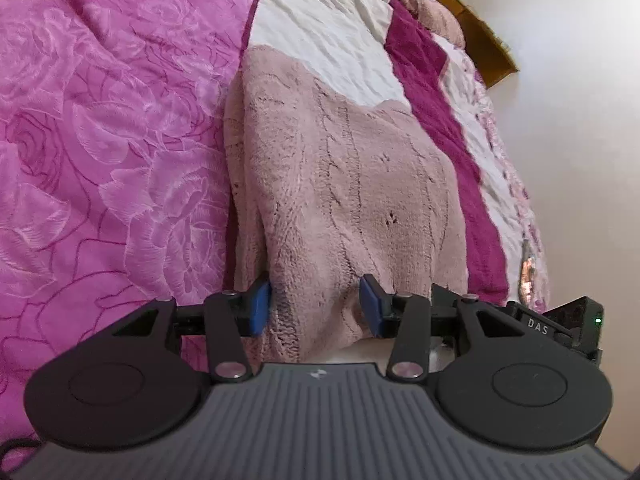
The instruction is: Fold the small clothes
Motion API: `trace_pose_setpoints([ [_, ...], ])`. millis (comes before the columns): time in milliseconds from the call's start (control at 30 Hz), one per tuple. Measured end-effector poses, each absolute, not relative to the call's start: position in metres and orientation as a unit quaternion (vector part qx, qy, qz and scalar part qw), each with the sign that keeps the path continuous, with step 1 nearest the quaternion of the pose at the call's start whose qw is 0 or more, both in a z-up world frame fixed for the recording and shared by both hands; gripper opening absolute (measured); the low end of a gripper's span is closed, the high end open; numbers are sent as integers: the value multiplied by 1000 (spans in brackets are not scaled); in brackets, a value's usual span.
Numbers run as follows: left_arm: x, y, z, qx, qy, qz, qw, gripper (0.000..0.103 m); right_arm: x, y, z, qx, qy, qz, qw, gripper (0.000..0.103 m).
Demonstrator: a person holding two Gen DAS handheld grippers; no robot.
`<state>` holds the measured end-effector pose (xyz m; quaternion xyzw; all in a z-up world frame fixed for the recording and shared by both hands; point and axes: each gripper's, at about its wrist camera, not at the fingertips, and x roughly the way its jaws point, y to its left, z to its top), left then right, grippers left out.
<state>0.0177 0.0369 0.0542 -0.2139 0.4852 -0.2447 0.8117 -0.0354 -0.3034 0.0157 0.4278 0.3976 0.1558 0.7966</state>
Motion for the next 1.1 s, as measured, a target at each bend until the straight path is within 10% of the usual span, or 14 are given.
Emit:
trace_pose_setpoints([
  [100,21,40,62,-205,471,-245,823,24,-35,-309,10,512,385,174,748,43],
  [267,34,51,99,-180,430,-257,847,23,-37,-302,19,605,340,223,685,40],
  [767,0,20,71,-39,457,-238,856,26,-56,-300,43,320,407,120,847,51],
  [1100,-40,9,88,-27,463,-184,867,64,-67,-275,73,184,373,99,904,68],
])
